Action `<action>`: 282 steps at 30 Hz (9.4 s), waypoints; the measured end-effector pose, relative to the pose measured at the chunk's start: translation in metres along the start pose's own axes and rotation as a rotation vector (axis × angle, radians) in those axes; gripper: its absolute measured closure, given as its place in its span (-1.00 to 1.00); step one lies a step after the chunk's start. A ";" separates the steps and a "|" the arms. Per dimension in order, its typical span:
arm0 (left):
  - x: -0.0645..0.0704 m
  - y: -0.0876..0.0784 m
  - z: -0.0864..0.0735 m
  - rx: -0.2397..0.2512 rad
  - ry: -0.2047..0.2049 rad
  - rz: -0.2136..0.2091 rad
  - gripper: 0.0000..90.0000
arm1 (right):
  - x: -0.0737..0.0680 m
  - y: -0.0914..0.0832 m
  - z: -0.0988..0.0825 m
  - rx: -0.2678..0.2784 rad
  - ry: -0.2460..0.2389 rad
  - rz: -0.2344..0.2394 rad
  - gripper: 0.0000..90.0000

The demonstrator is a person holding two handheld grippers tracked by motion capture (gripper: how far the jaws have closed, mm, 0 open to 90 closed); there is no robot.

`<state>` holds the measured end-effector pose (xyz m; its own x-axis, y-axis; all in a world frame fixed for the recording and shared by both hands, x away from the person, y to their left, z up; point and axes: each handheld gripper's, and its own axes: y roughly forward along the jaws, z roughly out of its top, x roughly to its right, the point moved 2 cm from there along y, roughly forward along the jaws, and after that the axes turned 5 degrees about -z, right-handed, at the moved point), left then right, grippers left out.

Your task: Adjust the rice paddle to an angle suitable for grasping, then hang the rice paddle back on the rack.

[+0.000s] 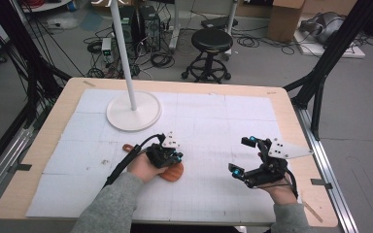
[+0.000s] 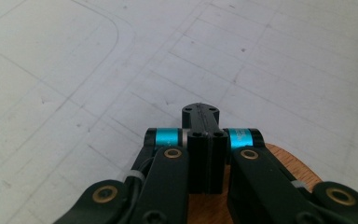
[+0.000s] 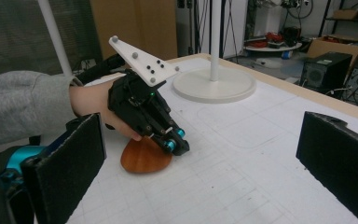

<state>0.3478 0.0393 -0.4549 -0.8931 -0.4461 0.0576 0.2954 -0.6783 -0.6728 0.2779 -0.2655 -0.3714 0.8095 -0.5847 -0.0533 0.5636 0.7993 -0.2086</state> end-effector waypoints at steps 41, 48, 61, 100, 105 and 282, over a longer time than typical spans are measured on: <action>0.039 -0.082 -0.081 0.016 0.058 -0.169 1.00 | -0.001 0.007 -0.004 -0.035 -0.010 0.010 -1.00; 0.045 -0.093 -0.087 0.048 0.118 -0.150 1.00 | -0.001 0.009 -0.004 -0.047 -0.008 0.011 -1.00; -0.012 -0.130 -0.098 0.140 -0.043 0.044 1.00 | -0.001 0.009 -0.004 -0.043 -0.011 0.014 -1.00; -0.027 -0.108 -0.102 0.060 -0.085 0.090 0.99 | -0.002 0.010 -0.005 -0.056 -0.019 0.018 -1.00; -0.018 -0.100 -0.094 0.059 -0.077 0.041 0.99 | -0.002 0.010 -0.005 -0.056 -0.018 0.018 -1.00; 0.049 -0.050 -0.034 -0.205 0.126 -0.163 0.17 | 0.000 0.014 -0.010 -0.107 -0.010 0.048 -1.00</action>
<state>0.2778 0.0718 -0.4437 -0.9621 -0.2559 0.0938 0.0810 -0.5971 -0.7981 0.2838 -0.2562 -0.3845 0.8372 -0.5441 -0.0557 0.5036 0.8066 -0.3094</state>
